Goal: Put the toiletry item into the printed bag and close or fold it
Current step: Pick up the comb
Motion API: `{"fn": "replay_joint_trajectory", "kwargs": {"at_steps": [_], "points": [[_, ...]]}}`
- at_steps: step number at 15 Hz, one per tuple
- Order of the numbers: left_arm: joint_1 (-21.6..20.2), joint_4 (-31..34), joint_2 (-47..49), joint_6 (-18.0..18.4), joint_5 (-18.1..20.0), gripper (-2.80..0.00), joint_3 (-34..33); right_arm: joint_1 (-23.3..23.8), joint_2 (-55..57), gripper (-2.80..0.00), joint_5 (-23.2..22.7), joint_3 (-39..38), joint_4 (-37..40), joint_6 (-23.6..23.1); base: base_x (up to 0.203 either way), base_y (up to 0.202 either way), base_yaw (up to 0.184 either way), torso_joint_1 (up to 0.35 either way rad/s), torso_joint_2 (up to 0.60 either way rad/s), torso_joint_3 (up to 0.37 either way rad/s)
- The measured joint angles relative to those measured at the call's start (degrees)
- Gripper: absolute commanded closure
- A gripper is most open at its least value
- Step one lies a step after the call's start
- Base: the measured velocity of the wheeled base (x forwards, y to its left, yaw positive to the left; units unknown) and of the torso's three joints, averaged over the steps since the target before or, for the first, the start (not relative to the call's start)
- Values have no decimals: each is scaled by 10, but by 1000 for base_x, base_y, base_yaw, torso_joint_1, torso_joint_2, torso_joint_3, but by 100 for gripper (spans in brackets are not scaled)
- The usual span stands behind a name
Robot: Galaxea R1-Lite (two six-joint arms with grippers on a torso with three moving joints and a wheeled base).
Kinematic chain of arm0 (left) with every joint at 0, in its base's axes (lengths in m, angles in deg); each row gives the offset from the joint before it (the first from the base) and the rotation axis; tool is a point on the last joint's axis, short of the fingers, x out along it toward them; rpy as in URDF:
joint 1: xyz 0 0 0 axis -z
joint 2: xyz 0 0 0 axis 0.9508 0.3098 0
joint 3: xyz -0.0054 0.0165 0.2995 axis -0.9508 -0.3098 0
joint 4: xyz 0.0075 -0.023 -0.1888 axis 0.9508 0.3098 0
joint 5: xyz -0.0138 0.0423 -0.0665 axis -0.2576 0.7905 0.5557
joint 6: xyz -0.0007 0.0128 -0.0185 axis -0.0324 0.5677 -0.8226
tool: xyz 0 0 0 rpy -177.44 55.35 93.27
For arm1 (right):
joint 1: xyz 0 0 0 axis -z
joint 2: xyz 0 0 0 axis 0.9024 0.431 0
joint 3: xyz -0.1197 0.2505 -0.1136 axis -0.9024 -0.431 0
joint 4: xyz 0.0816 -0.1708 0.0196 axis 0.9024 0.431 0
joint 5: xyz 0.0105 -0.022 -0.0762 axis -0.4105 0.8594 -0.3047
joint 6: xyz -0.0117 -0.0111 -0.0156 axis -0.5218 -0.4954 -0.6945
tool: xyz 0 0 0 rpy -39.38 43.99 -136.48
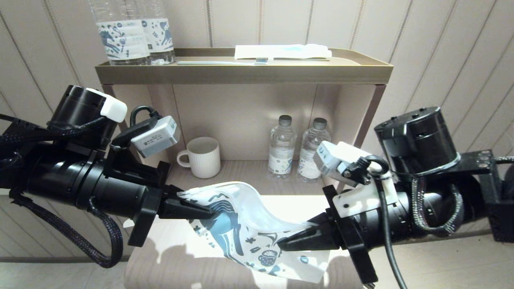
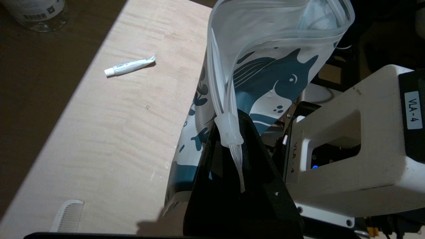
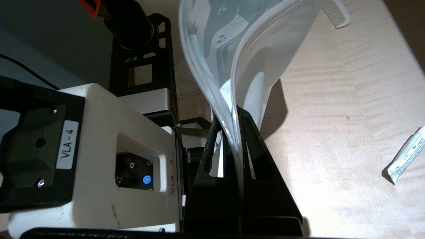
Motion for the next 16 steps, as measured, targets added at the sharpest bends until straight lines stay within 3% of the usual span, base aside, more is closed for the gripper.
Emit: {"fn": "replay_joint_trajectory", "kwargs": {"at_steps": [9, 16], "points": [[0, -1, 2, 4, -2, 0, -30, -21, 93, 0, 28, 104, 59, 1, 0, 0, 0, 0, 0, 0], [-24, -12, -9, 0, 4, 0, -48, -38, 117, 0, 60, 145, 102, 1, 0, 0, 0, 0, 0, 0]]}}
